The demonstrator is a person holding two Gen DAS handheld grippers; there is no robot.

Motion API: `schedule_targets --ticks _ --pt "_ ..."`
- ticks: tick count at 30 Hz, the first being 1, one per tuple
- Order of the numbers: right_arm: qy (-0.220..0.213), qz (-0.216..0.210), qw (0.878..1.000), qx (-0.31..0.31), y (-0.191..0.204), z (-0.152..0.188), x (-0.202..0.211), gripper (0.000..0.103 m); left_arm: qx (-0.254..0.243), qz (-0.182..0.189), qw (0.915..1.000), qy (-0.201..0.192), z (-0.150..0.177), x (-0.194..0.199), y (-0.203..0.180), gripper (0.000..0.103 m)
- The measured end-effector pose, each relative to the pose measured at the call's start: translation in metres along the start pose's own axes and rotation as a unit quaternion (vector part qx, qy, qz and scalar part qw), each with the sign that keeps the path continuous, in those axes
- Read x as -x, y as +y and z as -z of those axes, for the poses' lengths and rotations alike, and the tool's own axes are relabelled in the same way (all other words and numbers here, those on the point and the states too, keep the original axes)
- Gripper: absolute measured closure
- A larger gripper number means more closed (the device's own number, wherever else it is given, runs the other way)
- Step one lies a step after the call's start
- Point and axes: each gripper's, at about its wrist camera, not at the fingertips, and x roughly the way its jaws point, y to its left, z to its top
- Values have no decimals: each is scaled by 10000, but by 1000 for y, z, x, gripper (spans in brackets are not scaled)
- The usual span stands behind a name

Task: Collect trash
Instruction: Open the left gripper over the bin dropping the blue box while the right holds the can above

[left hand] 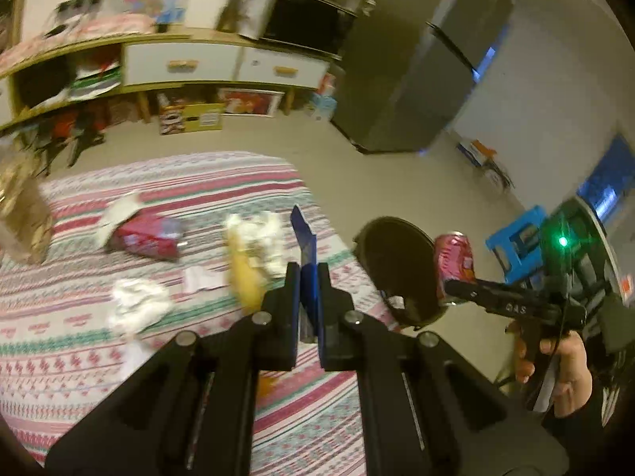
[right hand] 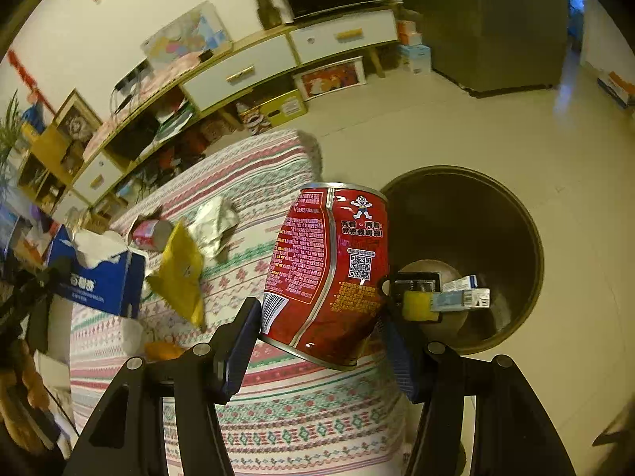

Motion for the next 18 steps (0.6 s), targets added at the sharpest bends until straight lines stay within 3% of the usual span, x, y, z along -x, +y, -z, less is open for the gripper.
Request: schedule_targets --ticks 10,18 --pt "-27 390 9965 -734 -77 -6 5 42 -644 552 9944 637 -12 -120 -108 95" --pt "21 600 9881 -1416 -145 1 10 42 -707 620 9888 1155 -4 -205 -152 93"
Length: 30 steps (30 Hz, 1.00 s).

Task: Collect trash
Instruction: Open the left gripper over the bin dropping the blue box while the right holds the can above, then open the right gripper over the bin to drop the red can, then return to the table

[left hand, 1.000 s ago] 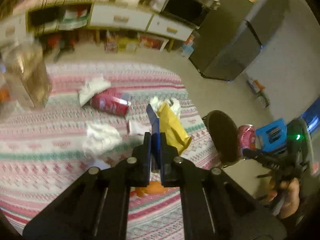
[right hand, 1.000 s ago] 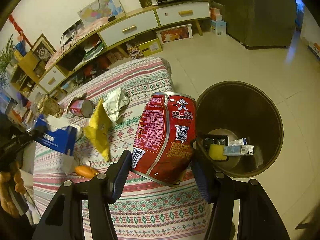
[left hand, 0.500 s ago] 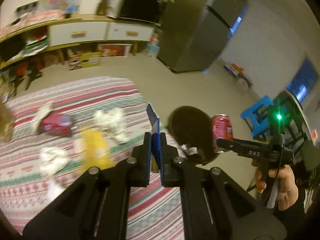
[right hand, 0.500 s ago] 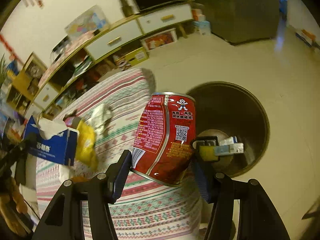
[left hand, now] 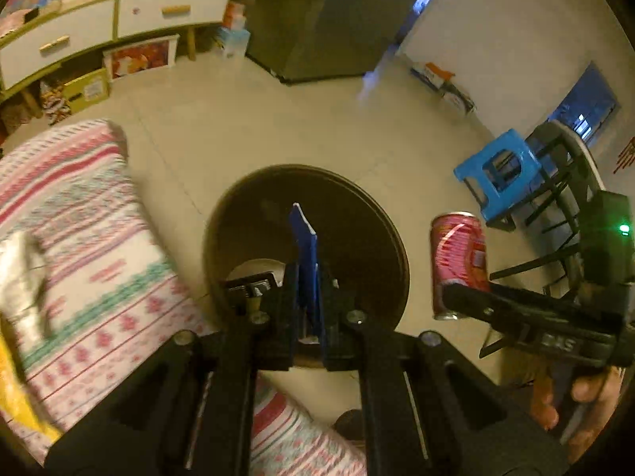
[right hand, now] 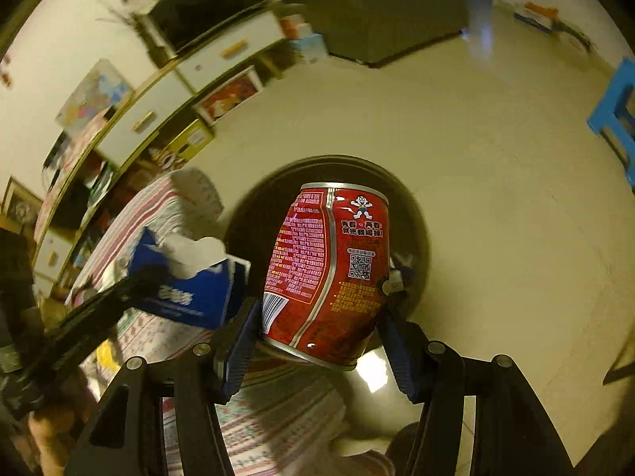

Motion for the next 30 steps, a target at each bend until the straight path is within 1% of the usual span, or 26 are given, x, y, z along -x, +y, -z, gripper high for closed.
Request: schedule_targets --ticks 2,3,5,6,7,9,14,18,19,21,24,27,30 --pt "37 49 10000 -56 -8 -2 -4 42 28 53 10000 54 -2 -16 -3 92" --pt "55 68 9999 -64 -11 -3 -6 42 28 107 9999 27 -2 -20 -4 87" --pt "100 85 9999 -54 -16 -4 -11 42 -22 -77 10000 -21 -3 -23 -7 66" --pt "133 97 9999 -42 -17 -5 -14 42 -13 -218 9998 -34 -4 -23 -7 41" --pt "163 106 9998 -25 -18 -5 -16 42 22 -412 9990 -143 -3 -19 -5 27" --pt "195 126 9997 6 -17 -6 -21 42 51 -430 9987 -267 0 -8 -1 25" --pt "317 134 9994 105 -9 -7 -38 42 204 -371 9988 -229 7 11 14 25" --pt "488 73 9987 161 -2 -6 -61 42 302 -311 9987 -260 16 27 25 24" --pt "535 60 9984 143 -1 -5 -67 42 337 -285 9987 -267 22 37 29 24" --pt "641 65 9979 89 0 -3 -80 42 349 -255 9987 -277 29 44 32 24" --pt "841 60 9964 8 2 3 -93 42 335 -347 9984 -289 40 62 40 23" --pt "942 -90 9955 -55 5 5 -95 42 375 -464 9978 -280 49 81 52 22" --pt "916 -70 9958 57 9 6 -89 34 414 -605 9968 -308 56 97 63 22"
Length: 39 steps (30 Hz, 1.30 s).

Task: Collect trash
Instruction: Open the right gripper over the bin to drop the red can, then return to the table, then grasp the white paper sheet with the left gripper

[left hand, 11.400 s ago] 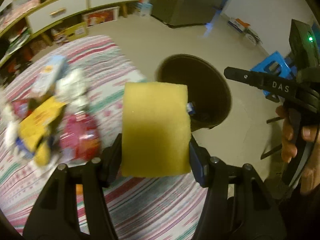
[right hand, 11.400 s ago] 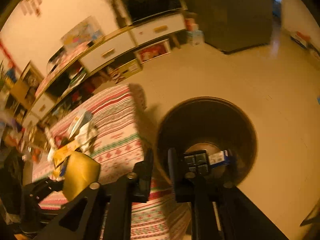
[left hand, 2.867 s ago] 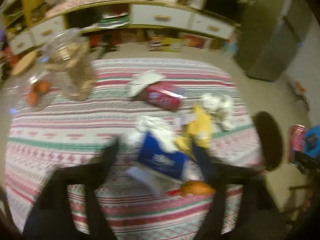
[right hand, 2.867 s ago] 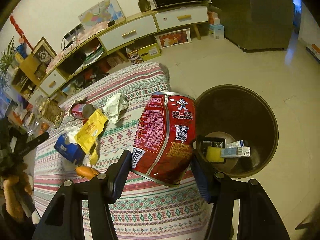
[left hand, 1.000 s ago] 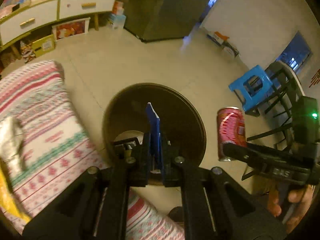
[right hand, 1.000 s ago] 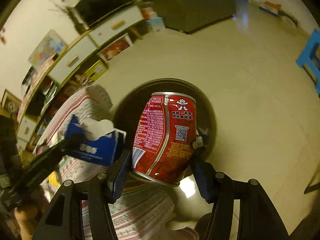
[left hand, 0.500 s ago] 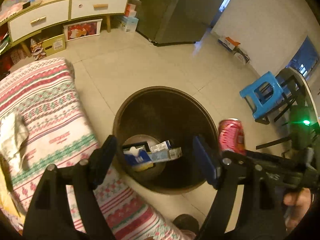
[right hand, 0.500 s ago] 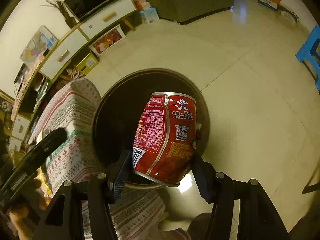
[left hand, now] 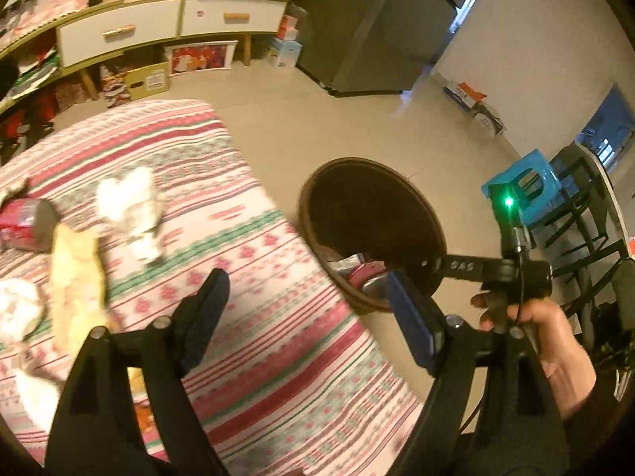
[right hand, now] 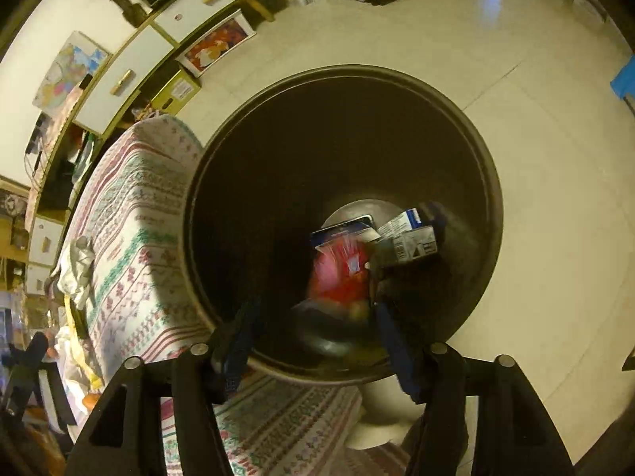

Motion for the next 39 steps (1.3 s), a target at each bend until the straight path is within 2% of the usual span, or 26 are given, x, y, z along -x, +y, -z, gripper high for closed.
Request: schedule_targets --ticks 5,10,13,21,25,30,34,39 --pt "-153 100 9997 173 8 4 20 31 52 -265 9995 -133 9 29 25 21" --pt "-337 182 9986 372 25 11 45 30 131 -602 9977 -296 21 62 51 13" --pt "-470 207 9973 530 41 17 58 29 251 -862 9954 -346 26 77 70 6" --pt "-868 161 9901 1090 95 39 86 25 554 -1346 9882 -486 39 114 111 1" --pt "-959 127 9853 1406 125 53 91 23 867 -1429 9843 -576 49 126 137 0" --pt "-978 37 9803 1718 160 67 89 21 1236 -1607 9787 -318 59 128 173 0" --pt "-939 43 9766 1933 184 75 80 21 1585 -1669 9731 63 71 115 198 0" --pt "-803 129 9734 2142 206 81 60 21 1454 -1713 9727 587 80 88 207 0"
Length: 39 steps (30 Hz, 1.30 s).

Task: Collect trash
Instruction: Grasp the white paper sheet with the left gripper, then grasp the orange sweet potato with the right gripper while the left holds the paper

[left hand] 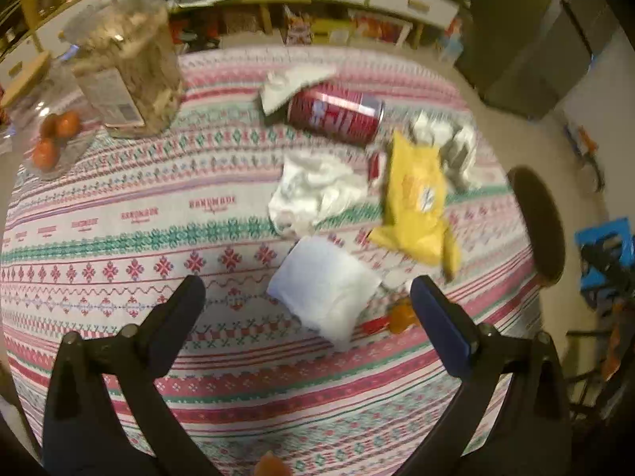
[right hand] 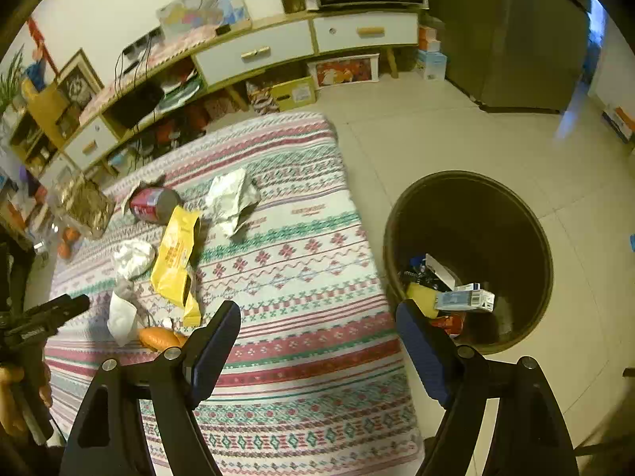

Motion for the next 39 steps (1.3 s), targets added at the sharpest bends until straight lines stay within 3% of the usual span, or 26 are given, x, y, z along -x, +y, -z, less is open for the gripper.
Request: schedule_targets --ticks 11,17,20,25,28,39 --pt "244 140 9985 473 28 5 -23 21 -45 -2 9994 341 -1 -31 -1 3" --pt "310 137 9979 549 31 9 -25 21 -172 -9 9986 504 -1 -43 -9 20" --pt "349 132 9973 629 34 10 -27 21 -238 -24 9985 495 -1 -47 -10 34" --pt "376 126 9966 719 39 11 -28 21 -502 -173 9971 551 1 -56 -20 79" --pt "396 112 9963 751 42 12 -28 21 -535 -156 9975 424 3 -54 -23 91" --pt "433 51 9939 1014 64 17 -30 21 -883 -136 9955 -311 15 -6 -42 94"
